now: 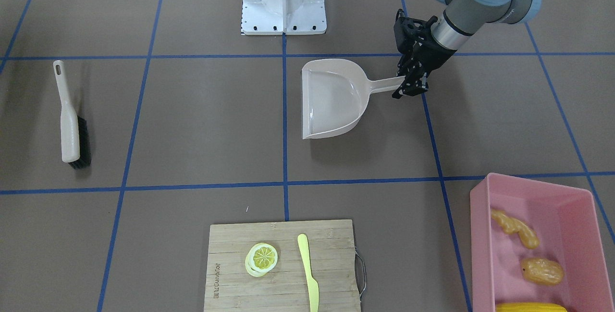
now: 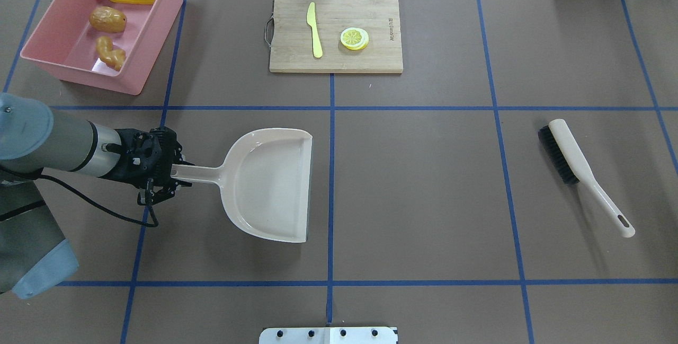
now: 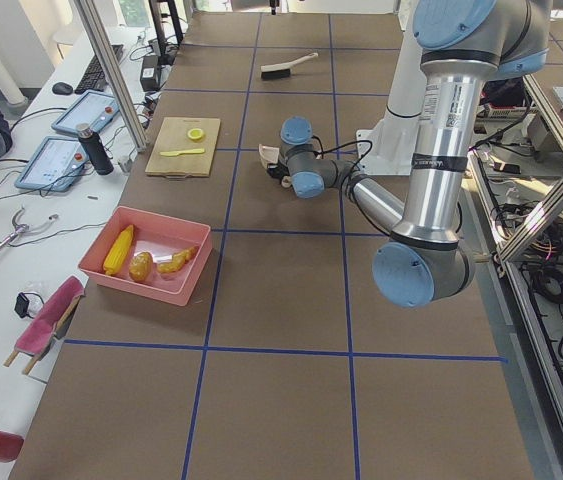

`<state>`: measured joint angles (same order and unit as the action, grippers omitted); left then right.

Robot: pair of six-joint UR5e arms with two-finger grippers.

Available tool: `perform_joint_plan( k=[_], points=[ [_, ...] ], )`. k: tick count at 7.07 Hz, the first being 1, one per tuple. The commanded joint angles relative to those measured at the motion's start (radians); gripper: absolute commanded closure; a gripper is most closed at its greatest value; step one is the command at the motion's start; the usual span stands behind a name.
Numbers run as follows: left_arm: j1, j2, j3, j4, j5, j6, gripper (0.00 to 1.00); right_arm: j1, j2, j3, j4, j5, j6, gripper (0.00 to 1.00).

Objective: Sweep and dump trash into bin
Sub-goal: 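Bring the empty dustpan back and lower it onto the table with the left gripper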

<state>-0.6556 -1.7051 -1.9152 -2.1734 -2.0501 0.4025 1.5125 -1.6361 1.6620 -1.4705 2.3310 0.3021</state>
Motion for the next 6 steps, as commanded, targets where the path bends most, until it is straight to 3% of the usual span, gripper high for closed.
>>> perform_joint_plan(
  k=[1,4,5,6],
  points=[
    [0.004,0.001,0.005,0.009,-0.004,-0.011,0.86,0.014,-0.013,0.004,-0.001,-0.007,-0.009,0.00],
    [0.005,0.001,0.010,0.027,-0.004,-0.060,0.76,0.012,-0.011,0.012,0.004,-0.001,-0.009,0.00],
    [0.007,-0.001,0.007,0.017,-0.013,-0.065,0.65,0.012,-0.008,0.012,0.003,0.001,-0.009,0.00],
    [0.005,0.001,0.001,0.003,-0.015,-0.073,0.37,0.012,-0.008,0.013,0.002,0.002,-0.009,0.00]
  ],
)
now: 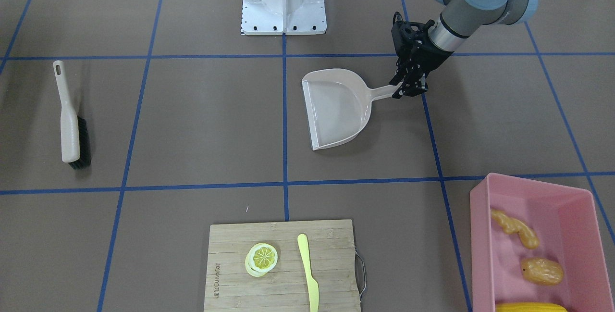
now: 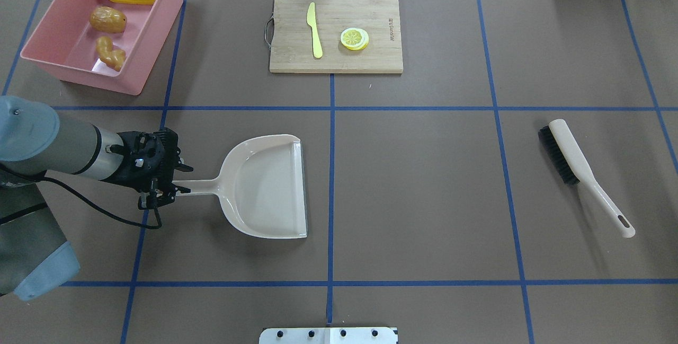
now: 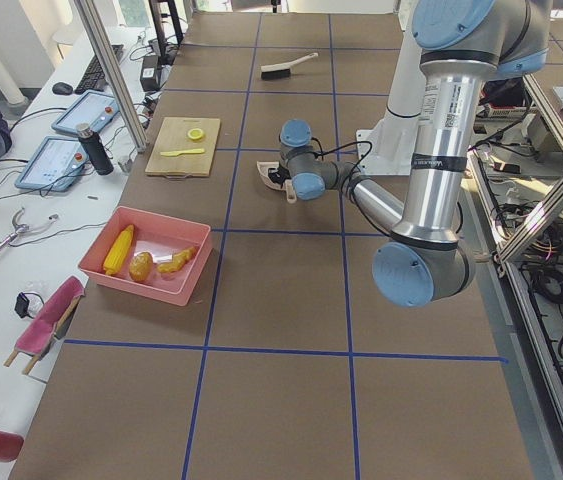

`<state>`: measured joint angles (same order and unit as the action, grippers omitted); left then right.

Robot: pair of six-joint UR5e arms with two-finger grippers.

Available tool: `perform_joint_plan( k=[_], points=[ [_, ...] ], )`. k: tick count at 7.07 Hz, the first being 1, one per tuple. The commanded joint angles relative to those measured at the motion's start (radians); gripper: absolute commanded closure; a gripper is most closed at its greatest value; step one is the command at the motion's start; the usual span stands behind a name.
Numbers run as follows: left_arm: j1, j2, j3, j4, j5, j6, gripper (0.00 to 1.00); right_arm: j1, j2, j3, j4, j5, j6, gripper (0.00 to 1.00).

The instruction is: Sweep and dump trash into bin

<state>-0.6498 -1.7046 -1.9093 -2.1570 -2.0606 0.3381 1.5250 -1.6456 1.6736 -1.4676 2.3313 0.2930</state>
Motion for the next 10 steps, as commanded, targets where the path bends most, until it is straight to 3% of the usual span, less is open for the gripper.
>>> perform_joint_plan(
  k=[1,3,5,6,8,10],
  points=[
    [-0.002,0.000,-0.013,-0.020,-0.022,-0.008,0.02,0.000,-0.002,0.006,0.000,0.002,0.000,0.00],
    [-0.020,0.019,-0.048,0.020,0.035,-0.001,0.01,0.000,-0.003,0.006,0.000,0.002,0.000,0.00],
    [-0.083,0.126,-0.076,0.031,0.190,-0.025,0.01,0.000,-0.003,0.006,0.000,0.002,0.000,0.00],
    [-0.156,0.182,-0.080,0.040,0.180,-0.191,0.01,0.000,-0.003,0.006,0.000,0.002,0.000,0.00],
    [-0.311,0.282,-0.089,0.043,0.088,-0.634,0.01,0.000,-0.003,0.006,0.000,0.003,-0.002,0.00],
    [-0.538,0.356,-0.071,0.203,-0.117,-0.657,0.01,0.000,-0.003,0.006,0.000,0.003,-0.026,0.00]
  ],
)
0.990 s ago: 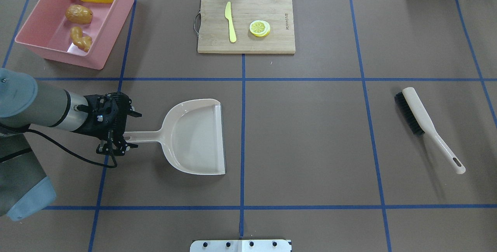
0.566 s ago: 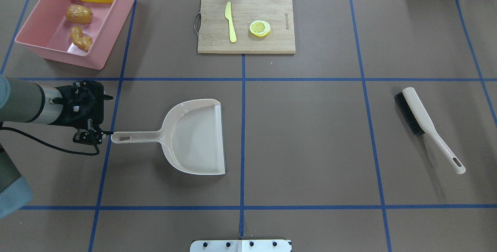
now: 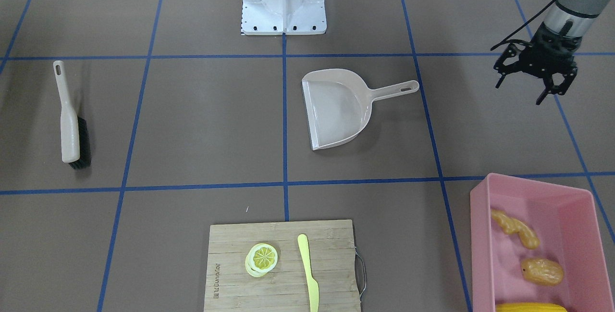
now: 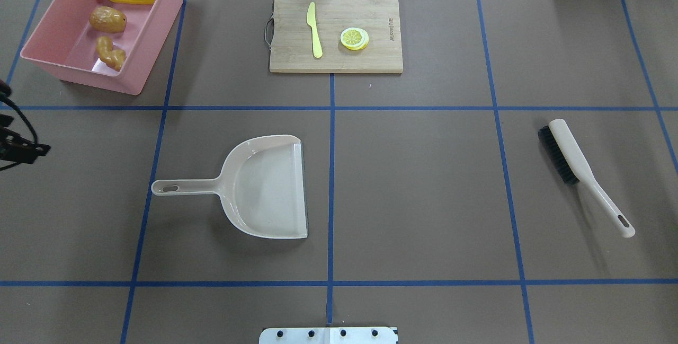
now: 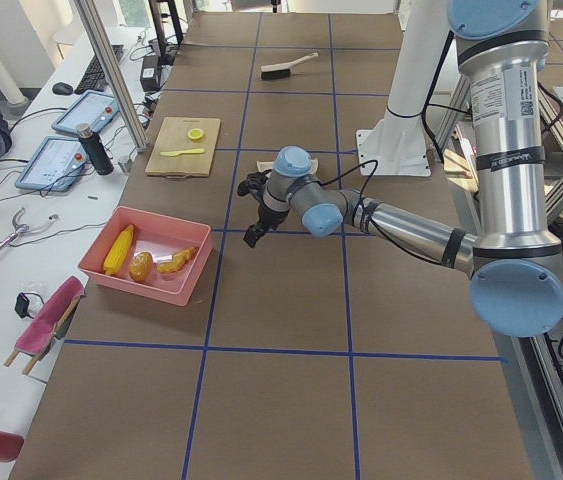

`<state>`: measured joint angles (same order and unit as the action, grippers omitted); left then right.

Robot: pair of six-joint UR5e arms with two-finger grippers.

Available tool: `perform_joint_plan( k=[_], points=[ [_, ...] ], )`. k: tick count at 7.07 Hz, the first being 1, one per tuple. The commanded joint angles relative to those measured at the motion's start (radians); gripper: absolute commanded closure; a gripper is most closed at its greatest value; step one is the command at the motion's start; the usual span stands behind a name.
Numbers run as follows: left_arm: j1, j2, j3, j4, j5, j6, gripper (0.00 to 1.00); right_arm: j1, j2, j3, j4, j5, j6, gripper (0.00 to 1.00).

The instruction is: Sweep and dump trash into bin

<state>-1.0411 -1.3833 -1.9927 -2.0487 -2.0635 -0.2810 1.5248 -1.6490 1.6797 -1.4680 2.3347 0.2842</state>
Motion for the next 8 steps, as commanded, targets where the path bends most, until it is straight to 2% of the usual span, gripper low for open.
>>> perform_joint_plan(
  k=[1,2,4,5,6,8],
  points=[
    [-0.262,0.033,0.069,0.181,-0.182,-0.037,0.01,0.000,-0.002,-0.003,-0.002,0.000,-0.043,0.00],
    [-0.313,0.020,0.151,0.218,-0.202,-0.037,0.01,0.000,0.000,-0.009,-0.003,0.000,-0.069,0.00],
    [-0.364,-0.012,0.251,0.222,-0.227,-0.037,0.01,0.000,0.003,-0.008,-0.003,0.000,-0.086,0.00],
    [-0.420,-0.028,0.312,0.284,-0.310,-0.027,0.01,0.000,0.003,-0.008,-0.003,0.002,-0.086,0.00],
    [-0.468,-0.017,0.328,0.309,-0.386,-0.026,0.01,0.000,0.006,-0.008,-0.003,0.002,-0.085,0.00],
    [-0.482,-0.007,0.330,0.312,-0.382,-0.026,0.01,-0.002,0.008,-0.009,-0.003,0.002,-0.086,0.00]
  ],
)
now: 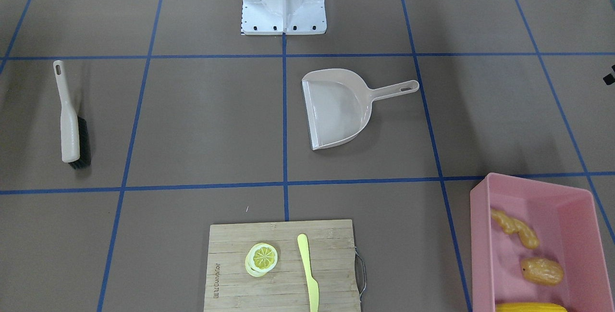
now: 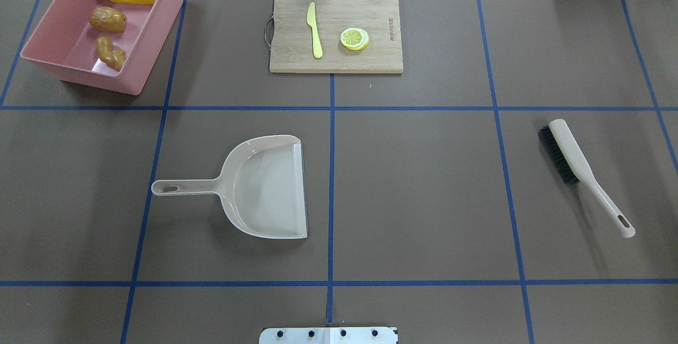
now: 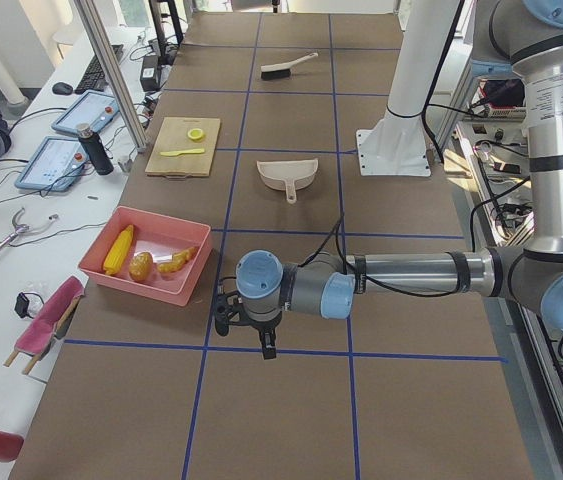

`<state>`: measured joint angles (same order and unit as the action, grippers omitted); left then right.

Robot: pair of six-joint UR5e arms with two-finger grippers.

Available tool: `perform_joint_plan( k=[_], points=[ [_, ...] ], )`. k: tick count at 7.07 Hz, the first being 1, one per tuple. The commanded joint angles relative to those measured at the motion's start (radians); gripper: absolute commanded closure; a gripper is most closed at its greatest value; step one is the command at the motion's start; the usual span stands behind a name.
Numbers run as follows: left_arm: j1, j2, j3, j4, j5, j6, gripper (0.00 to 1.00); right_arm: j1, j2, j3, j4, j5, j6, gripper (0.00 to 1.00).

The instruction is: Sweep and dump trash into bin

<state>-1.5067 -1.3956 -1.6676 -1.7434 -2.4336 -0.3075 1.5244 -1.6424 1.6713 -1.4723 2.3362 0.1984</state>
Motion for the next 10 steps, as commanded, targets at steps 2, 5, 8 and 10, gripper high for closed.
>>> perform_joint_plan(
  k=[2,5,8,10],
  points=[
    [-0.047,0.007,-0.007,0.002,0.040,0.004,0.01,-0.001,0.000,0.001,-0.002,0.002,-0.001,0.00],
    [-0.049,0.018,-0.050,0.004,0.076,0.002,0.01,-0.001,-0.002,0.002,0.001,0.002,0.001,0.00],
    [-0.053,0.064,-0.075,0.002,0.074,0.002,0.01,-0.001,-0.002,0.002,0.001,0.002,0.001,0.00],
    [-0.058,0.089,-0.083,0.001,0.071,0.002,0.01,-0.001,-0.001,0.002,0.003,0.002,0.001,0.00]
  ],
)
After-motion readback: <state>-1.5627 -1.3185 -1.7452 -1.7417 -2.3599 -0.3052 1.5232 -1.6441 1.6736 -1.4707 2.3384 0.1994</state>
